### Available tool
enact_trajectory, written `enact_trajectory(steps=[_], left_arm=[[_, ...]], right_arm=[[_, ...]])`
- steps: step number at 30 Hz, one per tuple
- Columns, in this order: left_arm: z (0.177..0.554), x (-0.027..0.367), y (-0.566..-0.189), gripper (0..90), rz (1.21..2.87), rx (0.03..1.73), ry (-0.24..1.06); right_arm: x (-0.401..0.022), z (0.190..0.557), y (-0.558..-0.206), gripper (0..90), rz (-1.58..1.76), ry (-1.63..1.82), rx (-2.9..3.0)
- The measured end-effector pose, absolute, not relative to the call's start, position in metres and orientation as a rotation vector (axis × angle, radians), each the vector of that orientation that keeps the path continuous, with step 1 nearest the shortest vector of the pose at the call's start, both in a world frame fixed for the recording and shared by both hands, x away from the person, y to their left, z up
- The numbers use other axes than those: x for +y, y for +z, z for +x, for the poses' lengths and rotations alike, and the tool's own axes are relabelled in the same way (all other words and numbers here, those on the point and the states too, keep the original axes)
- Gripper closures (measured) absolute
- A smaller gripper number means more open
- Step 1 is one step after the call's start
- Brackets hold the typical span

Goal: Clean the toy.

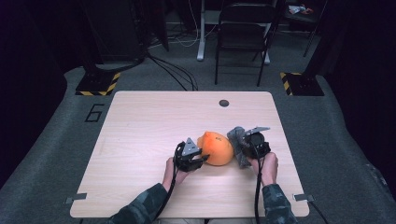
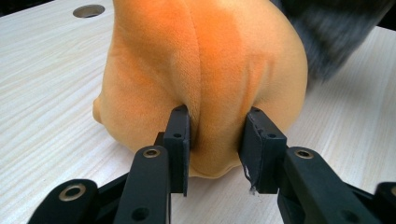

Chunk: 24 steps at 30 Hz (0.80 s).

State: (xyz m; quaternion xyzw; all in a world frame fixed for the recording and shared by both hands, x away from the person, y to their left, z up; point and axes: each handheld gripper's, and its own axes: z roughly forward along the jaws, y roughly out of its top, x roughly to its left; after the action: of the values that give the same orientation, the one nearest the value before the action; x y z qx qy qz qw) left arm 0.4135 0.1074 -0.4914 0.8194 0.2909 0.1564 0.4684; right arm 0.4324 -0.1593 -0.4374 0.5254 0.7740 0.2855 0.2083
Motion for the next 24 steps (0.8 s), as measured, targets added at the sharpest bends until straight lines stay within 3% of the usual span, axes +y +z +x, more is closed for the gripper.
enact_trajectory(steps=[4, 7, 13, 16, 18, 22, 24], left_arm=[[0.414, 0.108, -0.492, 64.4, 2.001, 0.721, 0.379], [0.414, 0.109, -0.491, 61.5, 2.001, 0.724, 0.382], [0.409, 0.104, -0.49, 41.0, 2.053, 0.731, 0.456], [0.409, 0.102, -0.495, 37.2, 2.074, 0.74, 0.455], [0.409, 0.102, -0.499, 42.4, 2.058, 0.742, 0.461], [0.413, 0.104, -0.501, 65.7, 2.028, 0.743, 0.464], [0.412, 0.105, -0.5, 72.6, 2.017, 0.743, 0.456]], right_arm=[[-0.151, 0.422, -0.407, 72.4, 1.412, 0.975, 2.157], [-0.132, 0.419, -0.406, 72.4, 1.349, 0.98, 2.232], [-0.117, 0.424, -0.431, 72.3, 1.323, 0.846, 2.249], [-0.12, 0.427, -0.432, 72.2, 1.35, 0.864, 2.226], [-0.12, 0.427, -0.434, 72.1, 1.343, 0.866, 2.217], [-0.123, 0.429, -0.435, 71.9, 1.338, 0.888, 2.216], [-0.125, 0.429, -0.433, 72.0, 1.35, 0.898, 2.212]])
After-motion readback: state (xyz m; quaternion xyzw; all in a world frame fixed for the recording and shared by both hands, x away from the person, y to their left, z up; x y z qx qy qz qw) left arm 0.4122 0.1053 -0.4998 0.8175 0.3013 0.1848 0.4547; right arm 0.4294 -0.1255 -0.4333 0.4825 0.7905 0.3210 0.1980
